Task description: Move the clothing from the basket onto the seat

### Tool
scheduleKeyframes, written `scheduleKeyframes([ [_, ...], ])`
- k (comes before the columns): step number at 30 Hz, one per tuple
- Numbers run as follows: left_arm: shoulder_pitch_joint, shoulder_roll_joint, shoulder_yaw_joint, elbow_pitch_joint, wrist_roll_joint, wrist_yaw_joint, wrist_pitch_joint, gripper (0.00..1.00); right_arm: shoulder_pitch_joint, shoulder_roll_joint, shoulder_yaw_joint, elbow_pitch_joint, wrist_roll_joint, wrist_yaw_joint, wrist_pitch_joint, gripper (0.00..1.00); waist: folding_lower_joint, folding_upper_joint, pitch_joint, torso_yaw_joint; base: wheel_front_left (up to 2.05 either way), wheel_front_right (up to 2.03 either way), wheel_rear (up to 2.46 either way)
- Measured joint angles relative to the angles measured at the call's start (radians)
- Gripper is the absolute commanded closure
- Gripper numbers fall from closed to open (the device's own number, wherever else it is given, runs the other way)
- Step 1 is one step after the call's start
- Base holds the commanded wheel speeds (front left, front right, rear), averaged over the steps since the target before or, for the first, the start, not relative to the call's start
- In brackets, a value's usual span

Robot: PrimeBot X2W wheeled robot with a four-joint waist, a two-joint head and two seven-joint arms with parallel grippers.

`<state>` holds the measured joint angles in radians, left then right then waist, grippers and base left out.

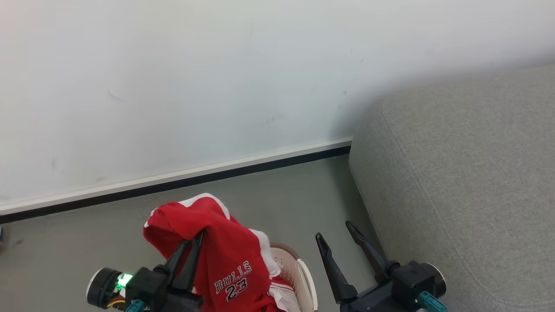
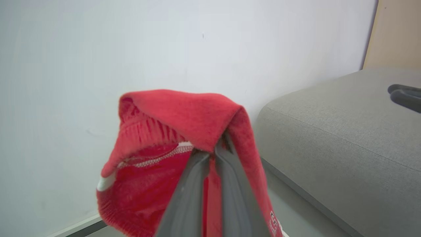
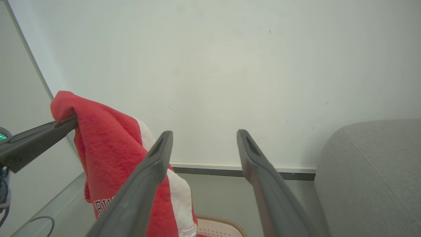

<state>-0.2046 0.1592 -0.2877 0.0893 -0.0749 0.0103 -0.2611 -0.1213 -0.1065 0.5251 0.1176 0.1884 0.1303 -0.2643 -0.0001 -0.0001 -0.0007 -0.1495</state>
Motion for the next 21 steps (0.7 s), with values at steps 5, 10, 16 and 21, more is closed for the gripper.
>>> scheduleKeyframes([
  [5,0.000,-0.006,0.002,-0.029,0.013,-0.010,0.000,1.00,0.007,-0.007,0.007,0.000,0.002,0.000,0.000,0.00,0.0001,0.0000,-0.016,-0.003,0.00,0.00,0.00],
  [10,-0.003,-0.011,-0.020,-0.044,0.024,-0.036,0.000,1.00,0.007,-0.014,0.024,-0.002,0.002,0.000,0.000,0.00,0.0001,0.0000,-0.024,-0.003,0.00,0.00,0.00],
  [16,-0.053,-0.024,-0.099,-0.046,0.065,-0.077,0.000,1.00,-0.009,-0.032,0.074,-0.003,0.001,0.000,0.000,0.00,0.0002,0.0002,-0.028,0.006,0.00,0.00,0.00],
  [21,-0.101,-0.039,-0.159,-0.053,0.089,-0.089,0.000,1.00,-0.027,-0.043,0.103,-0.004,-0.004,0.000,0.000,0.00,0.0001,0.0001,-0.030,0.007,0.00,0.00,0.00],
])
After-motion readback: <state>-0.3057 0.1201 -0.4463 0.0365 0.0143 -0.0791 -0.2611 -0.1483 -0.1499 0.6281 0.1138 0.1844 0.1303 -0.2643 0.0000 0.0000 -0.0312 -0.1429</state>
